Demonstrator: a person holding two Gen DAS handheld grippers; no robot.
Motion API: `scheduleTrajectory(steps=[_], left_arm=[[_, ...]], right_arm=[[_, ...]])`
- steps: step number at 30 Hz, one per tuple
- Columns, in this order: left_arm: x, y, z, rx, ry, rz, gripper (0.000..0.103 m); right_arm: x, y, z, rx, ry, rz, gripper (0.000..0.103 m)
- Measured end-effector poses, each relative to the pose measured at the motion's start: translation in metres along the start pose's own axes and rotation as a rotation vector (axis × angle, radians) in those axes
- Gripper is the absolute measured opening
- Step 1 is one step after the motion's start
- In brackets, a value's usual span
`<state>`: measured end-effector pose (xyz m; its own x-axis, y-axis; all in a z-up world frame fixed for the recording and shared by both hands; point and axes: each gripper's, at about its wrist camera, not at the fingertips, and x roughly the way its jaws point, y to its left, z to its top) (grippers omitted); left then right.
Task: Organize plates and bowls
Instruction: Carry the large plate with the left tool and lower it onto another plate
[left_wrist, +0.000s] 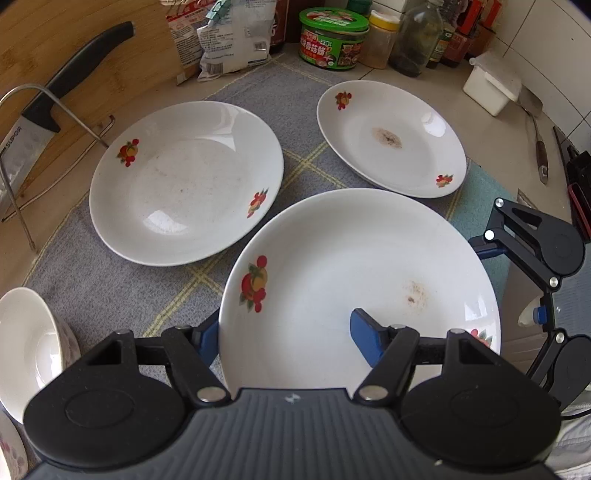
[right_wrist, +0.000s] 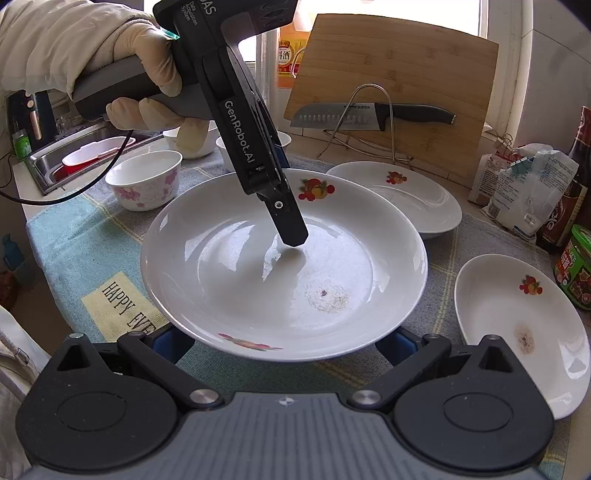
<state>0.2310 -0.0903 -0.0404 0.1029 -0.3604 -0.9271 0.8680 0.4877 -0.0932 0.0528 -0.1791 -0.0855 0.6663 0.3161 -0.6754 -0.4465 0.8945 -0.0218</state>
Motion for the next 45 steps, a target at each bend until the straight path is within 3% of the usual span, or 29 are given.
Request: scheduleTrajectory(steps=[24, 45], left_arm=[[0.049, -0.076, 0.127, 0.174, -0.002, -0.036, 0.071], [0.1, -0.082, 0.171, 0.217, 0.035, -0.107, 0.072]], right_arm=[[-0.052, -0.105, -0.038, 0.09, -0.013, -0.148, 0.103], [-0.05, -0.154, -0.054, 0.171, 0.047, -0.193, 0.103]])
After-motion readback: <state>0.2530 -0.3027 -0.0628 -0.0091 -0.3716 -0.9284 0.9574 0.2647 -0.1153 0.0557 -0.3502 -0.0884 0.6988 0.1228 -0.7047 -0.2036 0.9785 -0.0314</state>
